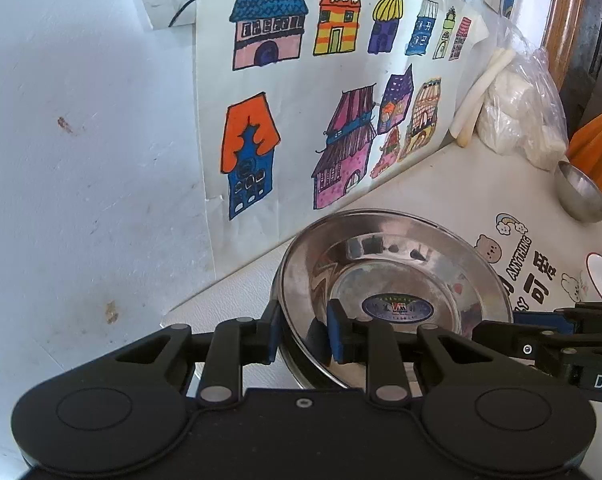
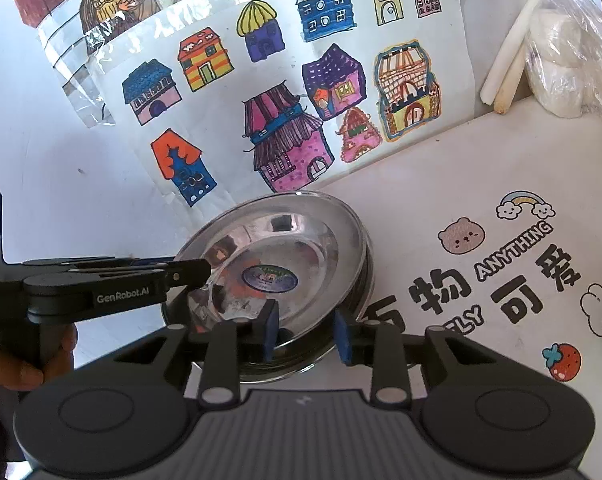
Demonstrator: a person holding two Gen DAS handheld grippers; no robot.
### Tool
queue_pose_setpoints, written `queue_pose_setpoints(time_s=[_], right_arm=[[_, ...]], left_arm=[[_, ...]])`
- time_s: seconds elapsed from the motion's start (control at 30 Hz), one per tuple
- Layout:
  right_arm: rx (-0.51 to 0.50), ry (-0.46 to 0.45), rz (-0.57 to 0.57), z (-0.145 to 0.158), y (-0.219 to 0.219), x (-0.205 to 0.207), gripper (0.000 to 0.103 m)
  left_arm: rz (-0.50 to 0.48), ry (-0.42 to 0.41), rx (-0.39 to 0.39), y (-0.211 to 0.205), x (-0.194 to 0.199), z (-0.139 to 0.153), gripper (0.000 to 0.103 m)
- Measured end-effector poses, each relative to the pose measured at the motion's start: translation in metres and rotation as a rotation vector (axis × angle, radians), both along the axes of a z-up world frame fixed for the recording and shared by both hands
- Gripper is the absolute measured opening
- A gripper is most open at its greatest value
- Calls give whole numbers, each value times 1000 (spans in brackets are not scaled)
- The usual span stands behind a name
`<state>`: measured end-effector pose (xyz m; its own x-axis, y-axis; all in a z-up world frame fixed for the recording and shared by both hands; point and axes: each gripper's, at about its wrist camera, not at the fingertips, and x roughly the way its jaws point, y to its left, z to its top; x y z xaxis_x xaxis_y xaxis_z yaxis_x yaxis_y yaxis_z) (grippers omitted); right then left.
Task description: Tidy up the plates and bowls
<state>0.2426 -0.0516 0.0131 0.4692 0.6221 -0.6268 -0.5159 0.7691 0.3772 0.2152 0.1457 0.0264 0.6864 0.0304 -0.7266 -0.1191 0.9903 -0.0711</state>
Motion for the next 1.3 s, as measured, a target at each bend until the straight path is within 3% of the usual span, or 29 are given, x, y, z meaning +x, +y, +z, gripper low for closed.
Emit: queue_pose_setpoints(time_s=[0.6,0.87,0.97,1.03,1.1,1.2,1.3], right_arm=[[-32,-28,9,1,1,-4,38],[-73,-71,9,2,3,-9,45],[-79,-81,8,1,3,-10,56],[-74,-85,3,0,2,-11,65],[-65,-102,-4,2,-1,-13,75],[-52,-122,-12,6,-5,-15,85],[-32,-136,-22,8,-11,-18,94]], left_arm=[[0,-1,14,0,0,-1,25],[9,-7,12,0,1,0,25],[15,-16,5,1,-1,3,34],[24,-24,2,1,-3,5,46],[34,-41,2,1,-5,7,68],[43,-64,10,-3,-8,12,85],[43,-85,0,-6,-10,16,95]])
